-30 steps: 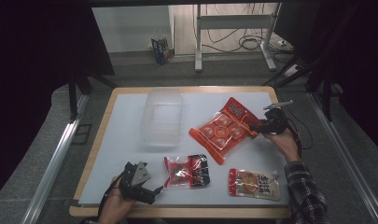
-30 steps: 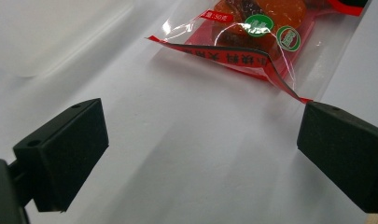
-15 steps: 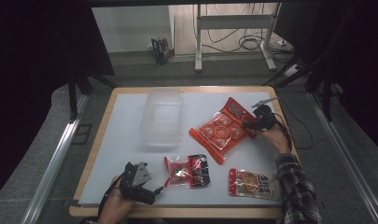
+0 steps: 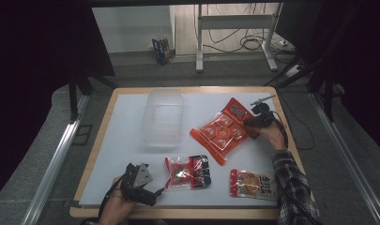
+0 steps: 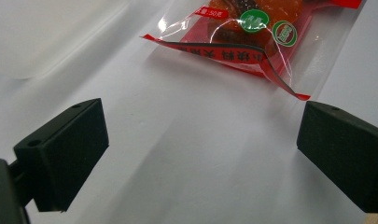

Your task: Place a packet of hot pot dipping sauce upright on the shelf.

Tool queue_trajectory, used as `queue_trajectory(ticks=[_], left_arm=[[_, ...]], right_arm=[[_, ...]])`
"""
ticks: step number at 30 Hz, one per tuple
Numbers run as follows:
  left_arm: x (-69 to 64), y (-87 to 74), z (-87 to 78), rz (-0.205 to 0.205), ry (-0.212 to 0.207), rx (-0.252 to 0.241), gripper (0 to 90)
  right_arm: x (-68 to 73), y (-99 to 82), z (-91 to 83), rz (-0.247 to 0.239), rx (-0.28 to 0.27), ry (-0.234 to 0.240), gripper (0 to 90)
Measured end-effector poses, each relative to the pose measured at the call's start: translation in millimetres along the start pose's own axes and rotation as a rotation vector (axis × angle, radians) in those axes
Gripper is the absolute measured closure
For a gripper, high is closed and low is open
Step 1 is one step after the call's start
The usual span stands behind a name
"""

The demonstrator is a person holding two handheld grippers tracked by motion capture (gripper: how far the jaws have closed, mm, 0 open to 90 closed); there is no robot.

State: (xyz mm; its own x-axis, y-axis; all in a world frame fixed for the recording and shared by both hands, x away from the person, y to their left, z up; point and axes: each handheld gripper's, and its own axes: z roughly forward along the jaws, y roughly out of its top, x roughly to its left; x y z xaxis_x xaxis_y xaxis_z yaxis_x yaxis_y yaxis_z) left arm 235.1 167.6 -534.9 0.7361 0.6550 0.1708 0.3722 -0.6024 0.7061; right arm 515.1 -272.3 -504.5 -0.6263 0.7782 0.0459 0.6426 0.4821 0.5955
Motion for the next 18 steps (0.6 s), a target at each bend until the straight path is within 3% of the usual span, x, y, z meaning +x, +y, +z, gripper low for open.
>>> queue_trajectory(ticks=[4, 13, 18], left_arm=[[-0.5, 0.2, -0.1, 0.003, 0.002, -0.001, 1.9], [-0.5, 0.1, -0.1, 0.004, 0.002, 0.0, 2.0], [-1.2, 0.4, 0.0, 0.003, 0.003, -0.006, 2.1]], right_arm=[[1.5, 1.2, 0.5, 0.005, 0.009, 0.028, 88.3], [6.7, 5.8, -10.7, 0.025, 0.023, 0.02, 88.6], [8.6, 10.1, -27.9, 0.036, -0.01, 0.008, 88.6]])
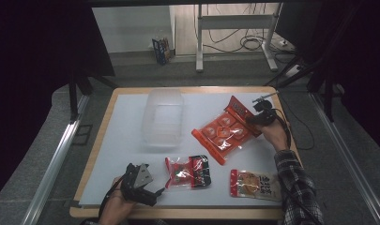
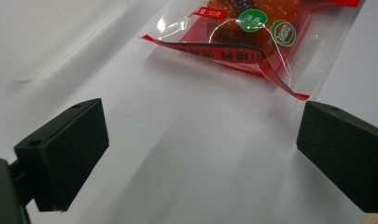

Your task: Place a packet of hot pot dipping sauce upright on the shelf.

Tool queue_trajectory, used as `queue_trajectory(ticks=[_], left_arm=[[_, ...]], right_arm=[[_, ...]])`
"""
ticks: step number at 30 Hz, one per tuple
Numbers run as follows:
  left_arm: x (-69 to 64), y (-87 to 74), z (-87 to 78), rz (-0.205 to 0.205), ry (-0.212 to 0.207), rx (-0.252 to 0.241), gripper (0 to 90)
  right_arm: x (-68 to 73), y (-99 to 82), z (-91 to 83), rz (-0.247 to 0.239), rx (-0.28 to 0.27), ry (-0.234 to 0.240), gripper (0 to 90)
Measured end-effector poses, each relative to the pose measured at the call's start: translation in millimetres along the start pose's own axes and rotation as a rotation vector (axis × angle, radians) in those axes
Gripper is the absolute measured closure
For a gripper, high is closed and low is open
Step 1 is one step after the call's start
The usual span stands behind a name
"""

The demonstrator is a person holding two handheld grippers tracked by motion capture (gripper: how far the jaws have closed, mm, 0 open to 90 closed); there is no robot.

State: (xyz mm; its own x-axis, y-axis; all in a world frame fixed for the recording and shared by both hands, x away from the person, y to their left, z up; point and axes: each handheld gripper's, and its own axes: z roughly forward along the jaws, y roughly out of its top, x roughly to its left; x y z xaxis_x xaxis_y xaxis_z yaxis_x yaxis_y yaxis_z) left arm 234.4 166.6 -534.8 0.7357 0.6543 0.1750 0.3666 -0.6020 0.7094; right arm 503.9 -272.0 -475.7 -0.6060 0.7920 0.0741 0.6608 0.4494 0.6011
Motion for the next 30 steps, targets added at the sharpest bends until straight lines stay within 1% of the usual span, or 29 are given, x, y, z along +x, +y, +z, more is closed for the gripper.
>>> queue_trajectory(ticks=[1, 2, 3, 5, 6, 7, 9, 10, 11, 12, 13, 15, 16, 17, 18, 19, 21, 22, 24, 27, 28, 29, 30], left_arm=[[-0.1, 0.0, 0.0, -0.001, 0.0, -0.001, 2.0], [0.0, 0.1, -0.1, -0.001, 0.0, -0.002, 2.1], [0.0, 0.1, -0.2, -0.001, 0.001, -0.002, 2.1], [0.2, 0.1, -0.5, 0.006, 0.001, 0.002, 2.1], [0.2, 0.2, -0.6, 0.007, 0.001, 0.003, 2.1], [-0.1, 0.2, -0.5, 0.007, 0.002, 0.002, 2.1], [-0.4, 0.4, -0.5, 0.009, 0.002, 0.001, 2.1], [-0.5, 0.4, -0.5, 0.009, 0.003, 0.001, 2.1], [-0.5, 0.4, -0.5, 0.01, 0.004, 0.001, 2.1], [-0.6, 0.6, -0.7, 0.01, 0.005, 0.001, 2.1], [-0.6, 0.6, -0.7, 0.01, 0.005, 0.001, 2.1], [-0.3, 0.7, -1.0, 0.007, 0.006, 0.001, 2.1], [0.0, 0.8, -1.3, 0.0, 0.002, 0.0, 2.0], [0.5, 0.8, -1.8, -0.009, -0.004, -0.005, 2.0], [1.0, 0.9, -2.5, -0.026, -0.012, -0.017, 2.0], [2.1, 1.1, -3.7, -0.038, -0.02, -0.026, 2.0], [4.0, 1.2, -6.0, -0.064, -0.033, -0.047, 2.0], [5.4, 1.1, -7.3, -0.078, -0.04, -0.057, 1.9], [6.1, 1.0, -8.0, -0.083, -0.04, -0.062, 1.9], [6.3, 1.1, -8.4, -0.087, -0.039, -0.065, 1.8], [6.2, 1.2, -8.2, -0.085, -0.039, -0.063, 1.8], [5.9, 1.2, -8.0, -0.084, -0.039, -0.061, 1.8], [5.7, 1.3, -8.1, -0.081, -0.038, -0.058, 1.7]], right_arm=[[0.3, 1.4, -4.5, 0.005, -0.012, 0.0, 88.6], [1.6, 4.4, -13.2, 0.007, -0.033, 0.013, 88.6], [1.6, 4.4, -13.2, 0.007, -0.033, 0.013, 88.6], [4.7, 7.7, -21.3, 0.001, -0.047, 0.019, 88.6], [9.4, 11.4, -29.2, -0.01, -0.059, 0.02, 88.6], [9.4, 11.4, -29.2, -0.01, -0.059, 0.02, 88.6], [14.7, 15.1, -37.8, -0.019, -0.072, 0.017, 88.6], [20.4, 19.3, -46.6, -0.027, -0.086, 0.019, 88.6], [20.4, 19.3, -46.6, -0.027, -0.086, 0.019, 88.6], [25.8, 23.8, -55.2, -0.034, -0.099, 0.028, 88.6], [25.8, 23.8, -55.2, -0.034, -0.099, 0.028, 88.6], [31.0, 28.2, -63.2, -0.04, -0.111, 0.04, 88.6], [36.9, 32.2, -70.7, -0.044, -0.123, 0.052, 88.6], [36.9, 32.2, -70.7, -0.044, -0.123, 0.052, 88.6], [43.3, 36.1, -77.6, -0.048, -0.133, 0.067, 88.6], [43.3, 36.1, -77.6, -0.048, -0.133, 0.067, 88.6], [50.1, 40.1, -84.0, -0.059, -0.141, 0.079, 88.6], [57.4, 44.4, -89.6, -0.059, -0.149, 0.094, 88.6], [60.2, 46.1, -91.8, -0.06, -0.152, 0.1, 88.6], [73.4, 53.3, -100.5, -0.071, -0.166, 0.136, 88.6], [82.4, 57.8, -105.0, -0.084, -0.172, 0.152, 88.6], [82.4, 57.8, -105.0, -0.084, -0.172, 0.152, 88.6], [87.5, 59.9, -106.7, -0.1, -0.176, 0.151, 88.6]])
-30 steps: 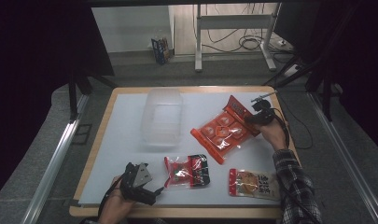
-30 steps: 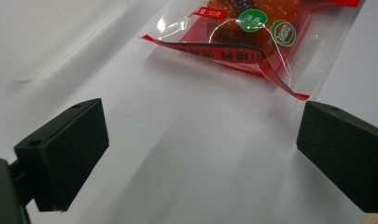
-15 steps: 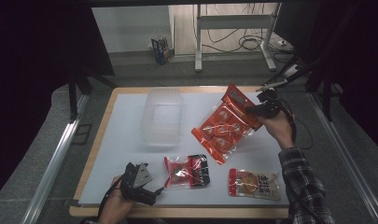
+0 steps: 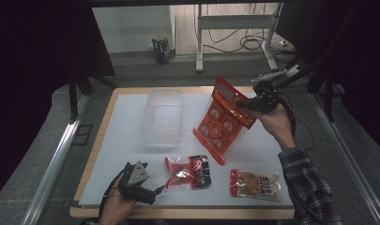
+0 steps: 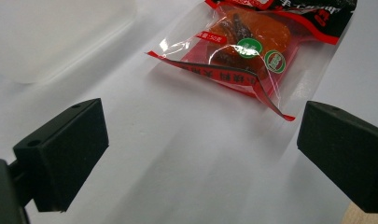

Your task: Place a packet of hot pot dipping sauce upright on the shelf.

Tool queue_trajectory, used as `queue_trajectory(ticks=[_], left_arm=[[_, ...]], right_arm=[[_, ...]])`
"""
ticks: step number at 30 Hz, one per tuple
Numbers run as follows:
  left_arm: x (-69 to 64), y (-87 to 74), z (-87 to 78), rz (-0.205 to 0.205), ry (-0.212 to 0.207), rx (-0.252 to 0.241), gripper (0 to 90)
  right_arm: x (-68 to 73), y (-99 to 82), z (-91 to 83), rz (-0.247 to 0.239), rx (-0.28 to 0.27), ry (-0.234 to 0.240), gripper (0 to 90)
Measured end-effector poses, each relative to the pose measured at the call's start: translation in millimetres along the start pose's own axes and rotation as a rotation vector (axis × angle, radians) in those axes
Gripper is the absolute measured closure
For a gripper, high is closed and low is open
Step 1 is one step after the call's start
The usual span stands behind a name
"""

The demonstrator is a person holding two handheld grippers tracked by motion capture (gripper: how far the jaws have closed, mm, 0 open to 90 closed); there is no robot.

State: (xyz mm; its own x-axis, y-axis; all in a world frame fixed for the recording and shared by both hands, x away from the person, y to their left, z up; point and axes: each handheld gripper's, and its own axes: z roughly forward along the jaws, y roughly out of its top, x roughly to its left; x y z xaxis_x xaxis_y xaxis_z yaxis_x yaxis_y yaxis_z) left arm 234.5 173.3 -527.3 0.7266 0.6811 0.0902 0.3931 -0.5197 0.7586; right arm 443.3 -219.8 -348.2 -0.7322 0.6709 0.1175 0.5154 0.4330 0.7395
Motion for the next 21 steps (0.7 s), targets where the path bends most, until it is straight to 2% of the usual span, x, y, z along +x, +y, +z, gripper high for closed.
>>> queue_trajectory(ticks=[2, 4, 7, 13, 16, 21], left_arm=[[-0.1, 0.1, -0.1, 0.001, -0.001, -0.001, 1.7], [-0.1, 0.1, -0.2, 0.001, -0.001, -0.001, 1.7], [-0.3, 0.1, -0.3, 0.003, 0.001, -0.003, 1.7], [-0.3, 0.2, -0.4, 0.006, 0.004, -0.004, 1.8], [-0.5, 0.2, -0.1, 0.008, 0.006, -0.003, 1.8], [-0.5, 0.2, 0.1, 0.009, 0.008, -0.001, 1.8]], right_arm=[[15.2, 6.9, 0.1, -0.053, -0.006, 0.009, 88.6], [18.9, 8.9, 0.4, -0.061, -0.009, 0.017, 88.7], [32.1, 16.7, 1.7, -0.086, -0.018, 0.032, 88.7], [43.9, 26.0, 2.5, -0.109, -0.03, 0.047, 88.8], [50.7, 32.0, 3.0, -0.124, -0.03, 0.031, 88.8], [51.3, 38.0, 2.7, -0.119, -0.042, 0.013, 88.8]])
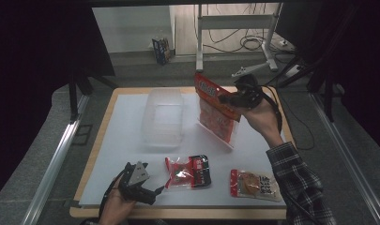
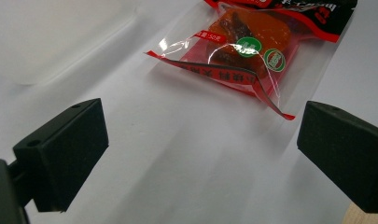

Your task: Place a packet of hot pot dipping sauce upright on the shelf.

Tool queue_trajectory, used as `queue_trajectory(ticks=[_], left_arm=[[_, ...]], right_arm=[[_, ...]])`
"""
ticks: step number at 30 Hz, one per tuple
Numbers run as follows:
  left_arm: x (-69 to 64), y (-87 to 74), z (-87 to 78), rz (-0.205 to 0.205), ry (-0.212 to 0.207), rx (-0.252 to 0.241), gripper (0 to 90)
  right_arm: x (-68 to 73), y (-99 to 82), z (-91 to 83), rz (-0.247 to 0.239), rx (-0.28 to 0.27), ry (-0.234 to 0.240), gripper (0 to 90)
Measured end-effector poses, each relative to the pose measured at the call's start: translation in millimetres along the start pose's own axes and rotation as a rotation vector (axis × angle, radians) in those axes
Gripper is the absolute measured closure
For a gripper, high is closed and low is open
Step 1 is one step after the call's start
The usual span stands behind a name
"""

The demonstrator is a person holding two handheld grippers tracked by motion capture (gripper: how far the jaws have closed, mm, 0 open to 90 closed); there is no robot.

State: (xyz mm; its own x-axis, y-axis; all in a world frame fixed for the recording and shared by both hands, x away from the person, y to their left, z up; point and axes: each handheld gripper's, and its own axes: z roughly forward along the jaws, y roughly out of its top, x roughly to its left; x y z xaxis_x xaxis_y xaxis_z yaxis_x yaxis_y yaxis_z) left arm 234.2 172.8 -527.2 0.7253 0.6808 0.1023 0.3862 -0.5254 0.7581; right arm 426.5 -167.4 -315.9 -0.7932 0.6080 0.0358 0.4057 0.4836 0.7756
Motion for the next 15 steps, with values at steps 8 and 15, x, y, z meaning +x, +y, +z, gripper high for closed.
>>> queue_trajectory(ticks=[8, 15], left_arm=[[0.2, 0.1, -0.5, -0.003, 0.001, -0.005, 1.8], [1.0, 0.1, -1.6, -0.013, -0.005, -0.015, 1.4]], right_arm=[[-3.2, 12.7, 1.1, 0.023, -0.031, 0.019, 88.8], [1.0, 29.7, 8.7, 0.019, -0.054, 0.03, 88.8]])
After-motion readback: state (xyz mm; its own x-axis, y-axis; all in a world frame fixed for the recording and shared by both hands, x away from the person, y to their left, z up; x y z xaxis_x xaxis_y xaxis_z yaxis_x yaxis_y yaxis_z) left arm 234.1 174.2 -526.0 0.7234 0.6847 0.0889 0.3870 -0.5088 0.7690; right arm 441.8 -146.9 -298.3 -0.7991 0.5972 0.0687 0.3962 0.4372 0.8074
